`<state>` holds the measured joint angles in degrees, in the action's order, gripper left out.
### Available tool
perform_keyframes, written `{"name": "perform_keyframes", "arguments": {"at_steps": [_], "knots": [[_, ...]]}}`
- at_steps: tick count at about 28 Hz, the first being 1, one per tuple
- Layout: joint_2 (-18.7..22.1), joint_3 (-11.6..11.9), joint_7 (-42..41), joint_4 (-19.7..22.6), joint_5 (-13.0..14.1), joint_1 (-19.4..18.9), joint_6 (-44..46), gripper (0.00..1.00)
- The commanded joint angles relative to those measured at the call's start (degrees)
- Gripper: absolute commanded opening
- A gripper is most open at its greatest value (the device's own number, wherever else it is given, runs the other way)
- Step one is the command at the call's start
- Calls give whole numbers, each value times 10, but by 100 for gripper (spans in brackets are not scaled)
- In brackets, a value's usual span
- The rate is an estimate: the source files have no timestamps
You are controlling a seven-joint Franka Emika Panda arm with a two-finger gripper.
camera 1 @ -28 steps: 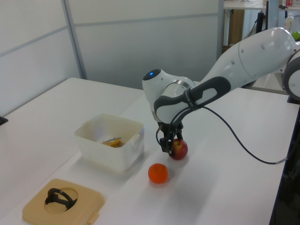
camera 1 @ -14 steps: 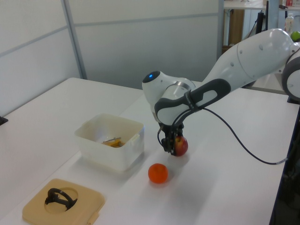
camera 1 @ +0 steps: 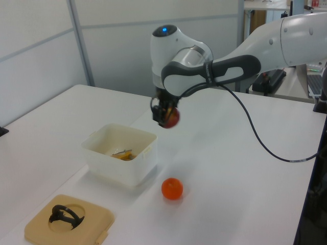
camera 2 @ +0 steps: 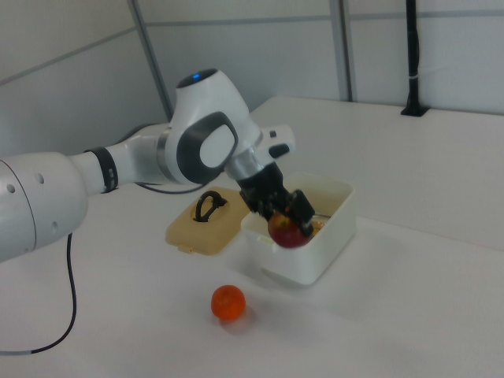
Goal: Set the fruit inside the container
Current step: 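Lift the apple and carry it over the white container, lowering inside, then open the gripper to release the apple and raise it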
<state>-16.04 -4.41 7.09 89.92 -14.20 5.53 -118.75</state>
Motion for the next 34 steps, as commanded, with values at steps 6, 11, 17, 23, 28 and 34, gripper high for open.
{"name": "perform_keyframes", "arguments": {"at_steps": [6, 11, 17, 23, 28, 34], "knots": [[-106, -15, 64, -24, -15, -25, -298, 66], [-142, -15, 100, -23, -22, -31, -349, 100], [-131, -14, 134, -6, -17, -43, -334, 100], [-86, -15, 152, 14, -13, -44, -228, 100], [-23, -25, 104, 48, 13, -42, -105, 100], [9, -28, -63, 49, 107, -46, 71, 100]]}}
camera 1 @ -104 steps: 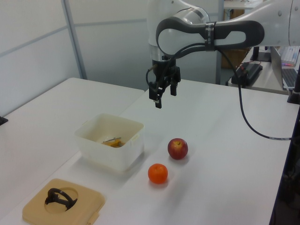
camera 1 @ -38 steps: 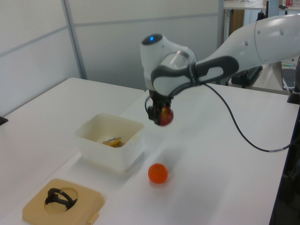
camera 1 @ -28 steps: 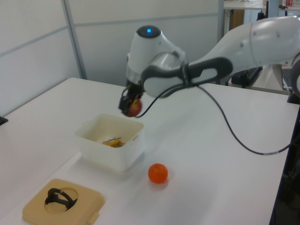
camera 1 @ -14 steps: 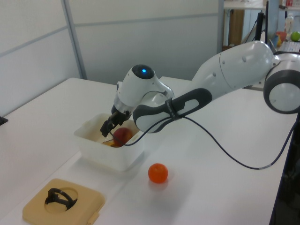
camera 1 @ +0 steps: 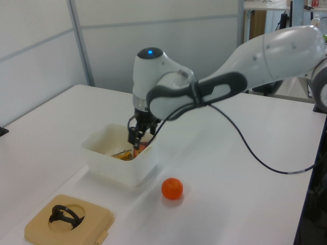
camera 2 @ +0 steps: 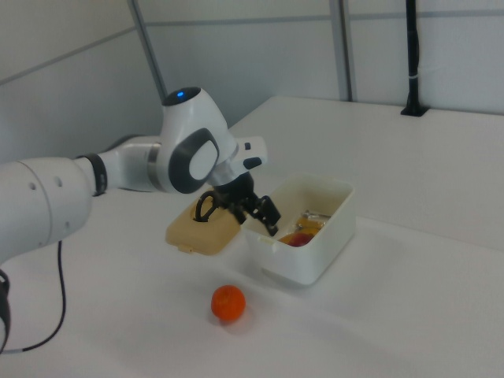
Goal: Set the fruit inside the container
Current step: 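Open the gripper to release the apple and raise it, then move the gripper down to the orange tangerine and grasp it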
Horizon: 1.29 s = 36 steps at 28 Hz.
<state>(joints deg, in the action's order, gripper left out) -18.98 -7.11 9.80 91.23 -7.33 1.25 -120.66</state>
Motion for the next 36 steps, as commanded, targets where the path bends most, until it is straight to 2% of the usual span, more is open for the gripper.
{"name": "perform_keyframes", "arguments": {"at_steps": [1, 4, 10, 15, 21, 25, 26, 27, 29, 31, 34, 36], "knots": [[39, -2, -95, 37, 38, -5, 99, 100], [36, -2, -100, 58, 36, -13, 103, 100], [18, -2, -95, 118, -14, -35, 77, 100], [13, -2, -79, 163, -36, -47, 15, 100], [-9, -2, -70, 162, -65, -47, 8, 100], [-19, -2, -52, 163, -70, -47, -10, 100], [-21, -2, -43, 161, -73, -46, -16, 97], [-21, -2, -43, 159, -73, -46, -16, 89], [-19, -2, -40, 156, -73, -46, -16, 68], [-16, -2, -37, 150, -73, -43, -14, 54], [-7, -2, -37, 143, -73, -43, -10, 47], [15, -1, -43, 133, -71, -41, -9, 42]]}}
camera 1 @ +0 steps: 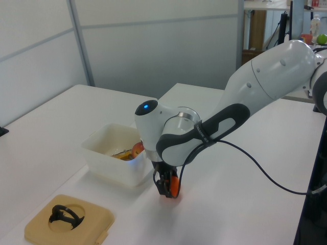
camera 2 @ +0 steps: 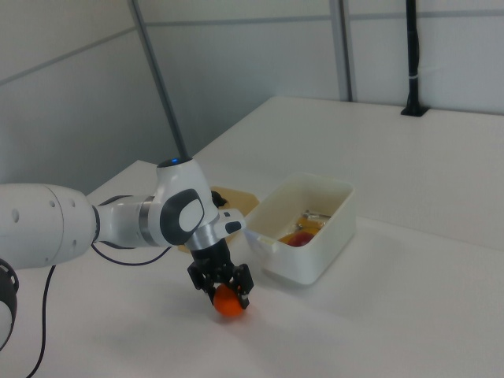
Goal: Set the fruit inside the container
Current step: 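Move the gripper down to the orange tangerine and grasp it, then lift the tangerine and lower it into the white container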
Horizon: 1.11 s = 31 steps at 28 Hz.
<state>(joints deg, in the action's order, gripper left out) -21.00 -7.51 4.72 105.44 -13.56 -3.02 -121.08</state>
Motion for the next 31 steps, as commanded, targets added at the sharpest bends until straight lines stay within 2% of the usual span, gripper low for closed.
{"name": "perform_keyframes", "arguments": {"at_steps": [1, 4, 9, 11, 15, 18, 22, 28, 30, 31], "knots": [[42, 3, 8, -13, -6, 4, -4, 41], [62, 4, 8, -26, -3, 9, 11, 41], [67, 7, 14, -106, 7, 23, 23, 41], [62, 7, 15, -139, 25, 31, 23, 41], [52, 8, 17, -151, 34, 33, 12, 41], [28, 8, 57, -171, 35, 33, -62, 41], [-18, 9, 150, -173, 16, 33, -186, 45], [-70, 9, 237, -174, -35, 33, -277, 54], [-78, 9, 259, -174, -46, 33, -289, 64], [-81, 9, 273, -173, -56, 33, -294, 80]]}}
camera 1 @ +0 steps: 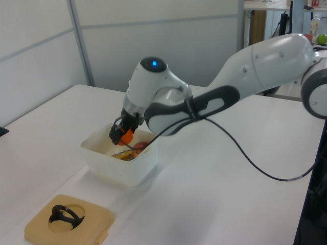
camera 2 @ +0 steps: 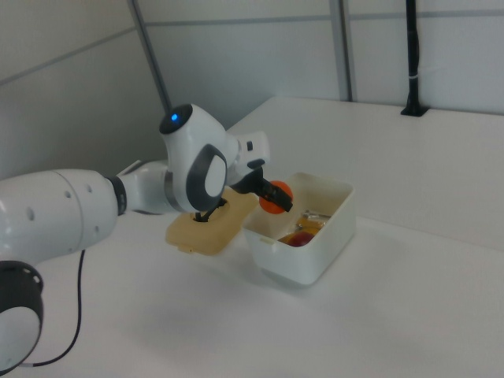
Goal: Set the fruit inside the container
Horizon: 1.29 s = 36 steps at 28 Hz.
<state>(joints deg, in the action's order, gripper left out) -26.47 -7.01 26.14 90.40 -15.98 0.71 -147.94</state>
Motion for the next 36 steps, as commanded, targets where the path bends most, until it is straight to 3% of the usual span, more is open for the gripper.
{"name": "perform_keyframes", "arguments": {"at_steps": [1, 4, 5, 6, 9, 15, 18, 20, 21, 24, 28, 36], "knots": [[-26, 4, 62, -22, -34, -4, -25, 85], [-24, 4, 62, -19, -35, -4, -23, 87], [-21, 4, 63, -18, -34, -4, -20, 98], [-19, 4, 63, -17, -33, -4, -18, 100], [-9, 4, 62, -13, -32, -4, 15, 100], [49, 4, 38, -1, -26, 2, 162, 100], [84, 4, -23, 0, 8, 5, 270, 100], [102, 5, -77, -1, 42, 12, 321, 100], [123, 6, -139, -1, 73, 21, 371, 100], [151, 15, -207, -1, 104, 29, 439, 100], [197, 45, -227, 0, 108, 20, 519, 100], [250, 60, -282, 5, 110, 20, 600, 100]]}}
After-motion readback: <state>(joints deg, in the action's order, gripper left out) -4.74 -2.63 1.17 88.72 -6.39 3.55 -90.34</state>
